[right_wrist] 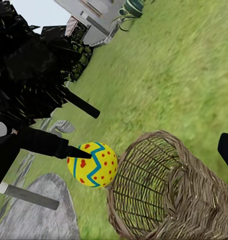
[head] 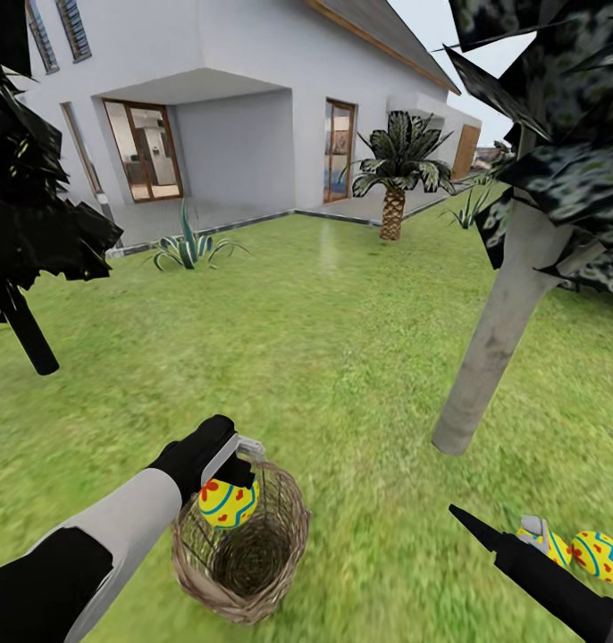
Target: Take the three Easter eggs out of the wicker basket on the lawn in the garden, then place them on the lawn next to a single tree (choose any tree) so that all three eggs are next to the same tree and none are left in the basket.
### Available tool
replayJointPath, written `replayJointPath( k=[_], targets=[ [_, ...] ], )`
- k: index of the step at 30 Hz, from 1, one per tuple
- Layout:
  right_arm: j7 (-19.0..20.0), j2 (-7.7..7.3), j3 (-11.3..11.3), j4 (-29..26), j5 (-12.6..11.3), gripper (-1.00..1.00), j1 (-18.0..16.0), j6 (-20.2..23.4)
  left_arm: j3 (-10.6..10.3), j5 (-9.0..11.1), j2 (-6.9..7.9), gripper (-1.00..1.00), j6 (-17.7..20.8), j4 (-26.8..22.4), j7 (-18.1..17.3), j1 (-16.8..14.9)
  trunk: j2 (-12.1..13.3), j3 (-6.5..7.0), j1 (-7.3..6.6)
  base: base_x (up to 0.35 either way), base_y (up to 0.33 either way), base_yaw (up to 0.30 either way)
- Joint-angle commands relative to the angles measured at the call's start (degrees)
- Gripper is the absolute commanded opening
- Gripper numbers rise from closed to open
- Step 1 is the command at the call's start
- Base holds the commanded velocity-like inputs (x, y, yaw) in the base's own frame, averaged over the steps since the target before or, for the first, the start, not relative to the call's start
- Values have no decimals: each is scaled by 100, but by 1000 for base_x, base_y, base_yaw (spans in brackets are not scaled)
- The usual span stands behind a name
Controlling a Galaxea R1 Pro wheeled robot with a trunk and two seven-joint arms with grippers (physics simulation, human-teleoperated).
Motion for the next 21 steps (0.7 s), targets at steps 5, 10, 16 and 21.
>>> replayJointPath(
  k=[5, 10, 16, 21],
  targets=[
    [-272, 35, 16, 48, 108, 100, -3, 16, -35, 59, 4, -100, 7, -15, 52, -6, 200, 85, -111, 0, 0, 0],
    [-868, 47, 29, 390, 157, 100, -9, 2, -11, 59, 4, -100, 74, -718, 41, -6, 400, 175, -221, 0, 0, 0],
    [-1196, 52, -36, 588, 138, 100, -12, -56, 7, 51, 6, -100, 92, -927, 44, -5, 641, 283, -353, 0, 0, 0],
    [-1218, 54, -34, 1291, 146, 100, -12, -751, 16, 43, 12, -100, 93, -935, 66, 2, 841, 372, -462, 0, 0, 0]
  ],
)
